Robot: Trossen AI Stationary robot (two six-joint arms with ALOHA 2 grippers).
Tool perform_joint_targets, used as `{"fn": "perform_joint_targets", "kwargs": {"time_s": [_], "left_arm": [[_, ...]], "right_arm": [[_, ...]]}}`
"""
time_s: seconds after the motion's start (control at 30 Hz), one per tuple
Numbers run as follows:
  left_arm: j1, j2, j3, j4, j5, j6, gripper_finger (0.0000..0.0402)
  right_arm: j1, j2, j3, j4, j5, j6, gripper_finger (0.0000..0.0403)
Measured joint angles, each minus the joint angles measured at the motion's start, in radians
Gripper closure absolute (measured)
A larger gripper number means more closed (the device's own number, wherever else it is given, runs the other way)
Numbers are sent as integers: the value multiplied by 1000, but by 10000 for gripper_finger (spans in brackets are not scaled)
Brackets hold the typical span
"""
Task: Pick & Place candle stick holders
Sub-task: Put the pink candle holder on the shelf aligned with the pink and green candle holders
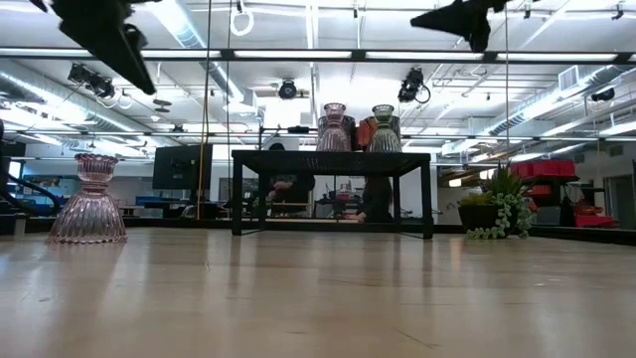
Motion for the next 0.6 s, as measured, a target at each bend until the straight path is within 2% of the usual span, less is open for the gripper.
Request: {"fn": "perform_joint_targets", "kwargs": {"time_s": [0.13,0.4,0.6], "left_arm": [[-70,-63,-48,-25,-41,-127,207],[-192,-151,-282,18,-100,-355,207],[-266,-160,-328,50,-99,-433,207]], "right_arm": [[88,1,0,-1,-1,31,134],[217,55,0,44,75,70,134],[266,112,0,101,131,63,134]]}}
